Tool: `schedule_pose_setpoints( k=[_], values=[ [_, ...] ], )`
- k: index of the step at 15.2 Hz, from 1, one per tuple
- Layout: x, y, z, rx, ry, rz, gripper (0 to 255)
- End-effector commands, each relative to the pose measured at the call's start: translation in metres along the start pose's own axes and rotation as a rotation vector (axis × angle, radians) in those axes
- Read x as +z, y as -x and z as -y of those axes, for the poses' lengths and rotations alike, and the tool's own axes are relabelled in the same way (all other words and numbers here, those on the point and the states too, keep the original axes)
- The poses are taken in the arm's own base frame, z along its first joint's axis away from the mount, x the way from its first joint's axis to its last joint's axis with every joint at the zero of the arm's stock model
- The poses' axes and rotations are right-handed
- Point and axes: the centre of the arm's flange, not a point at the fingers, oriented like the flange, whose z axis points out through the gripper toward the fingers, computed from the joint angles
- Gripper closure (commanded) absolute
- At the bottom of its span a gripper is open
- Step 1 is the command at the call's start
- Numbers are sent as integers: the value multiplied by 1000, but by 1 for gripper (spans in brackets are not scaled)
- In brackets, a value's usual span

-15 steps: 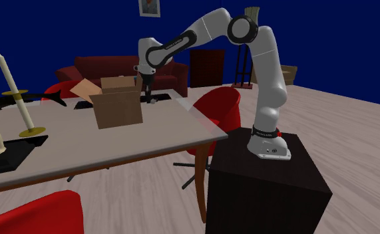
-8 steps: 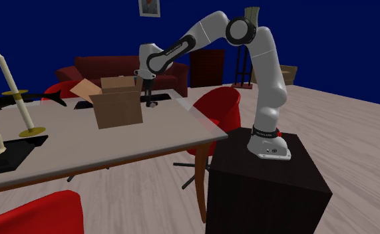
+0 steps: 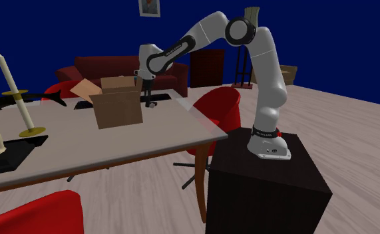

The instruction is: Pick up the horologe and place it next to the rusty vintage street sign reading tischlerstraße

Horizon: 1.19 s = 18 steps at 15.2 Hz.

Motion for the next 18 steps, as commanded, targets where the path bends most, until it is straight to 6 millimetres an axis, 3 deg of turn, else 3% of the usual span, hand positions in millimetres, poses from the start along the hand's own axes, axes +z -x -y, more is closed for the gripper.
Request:
schedule_pose_setpoints(
  k=[1, 5, 6, 10, 18],
  values=[
    [18, 4, 2, -1, -12, 32, 0],
    [10, 2, 3, -1, -13, 32, 0],
    [17, 6, 2, -1, -12, 31, 0],
    [-33, 4, 2, -1, -12, 31, 0],
    [-33, 4, 2, 0, -12, 31, 0]
  ],
)
